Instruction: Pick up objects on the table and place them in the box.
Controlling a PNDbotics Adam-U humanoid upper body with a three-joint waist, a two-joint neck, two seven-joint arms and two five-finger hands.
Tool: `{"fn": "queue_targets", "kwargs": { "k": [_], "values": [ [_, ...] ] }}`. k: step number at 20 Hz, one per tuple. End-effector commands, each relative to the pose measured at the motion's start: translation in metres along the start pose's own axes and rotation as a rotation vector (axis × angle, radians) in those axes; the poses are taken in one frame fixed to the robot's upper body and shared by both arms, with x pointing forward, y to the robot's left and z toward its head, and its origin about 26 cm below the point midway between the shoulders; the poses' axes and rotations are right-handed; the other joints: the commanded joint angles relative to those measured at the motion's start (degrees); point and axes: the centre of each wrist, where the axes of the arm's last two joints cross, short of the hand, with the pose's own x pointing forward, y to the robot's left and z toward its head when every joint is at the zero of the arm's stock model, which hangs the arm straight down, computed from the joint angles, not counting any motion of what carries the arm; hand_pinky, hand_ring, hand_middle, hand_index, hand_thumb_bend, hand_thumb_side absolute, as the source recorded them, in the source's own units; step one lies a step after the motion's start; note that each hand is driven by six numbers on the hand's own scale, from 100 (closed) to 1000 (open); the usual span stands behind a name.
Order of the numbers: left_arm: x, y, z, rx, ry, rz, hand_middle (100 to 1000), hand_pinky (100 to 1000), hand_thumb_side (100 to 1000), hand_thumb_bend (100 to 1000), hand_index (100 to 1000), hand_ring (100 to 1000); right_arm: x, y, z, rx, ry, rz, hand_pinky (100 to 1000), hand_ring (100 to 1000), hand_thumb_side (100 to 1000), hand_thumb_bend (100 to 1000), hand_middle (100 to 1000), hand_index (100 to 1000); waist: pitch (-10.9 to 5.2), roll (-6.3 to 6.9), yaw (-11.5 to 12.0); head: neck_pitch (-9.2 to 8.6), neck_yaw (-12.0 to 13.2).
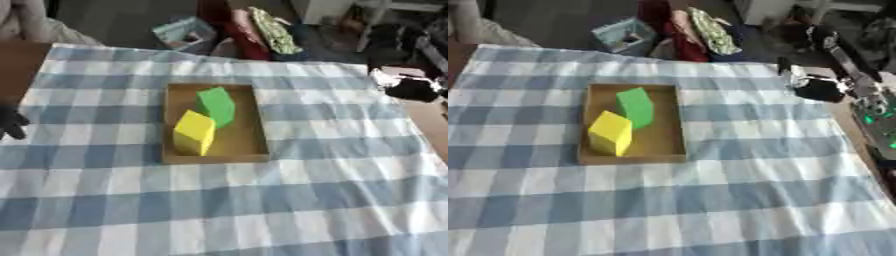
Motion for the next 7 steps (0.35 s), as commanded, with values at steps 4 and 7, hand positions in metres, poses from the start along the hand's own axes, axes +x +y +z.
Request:
{"fn": "queue_targets", "kwargs": {
  "k": [4, 7],
  "values": [
    [0.000, 0.003, 0.006, 0.040, 0.016, -0.014, 510, 673, 649, 100, 700, 528, 0.027, -0.012, 0.005, -0.091, -0.055, -0.101, 805, 800, 438, 100, 725, 866, -0.81, 0.62, -0.51, 1.33, 1.61],
    [-0.005, 0.000, 0.011, 0.053, 0.034, 0.002, 511, 674, 689, 100, 699, 528, 0.033, -0.006, 0.011, -0.102, -0.058, -0.143, 804, 797, 481, 100, 720, 863, -0.78, 0.83, -0.74, 1.70, 2.31]
  ]
}}
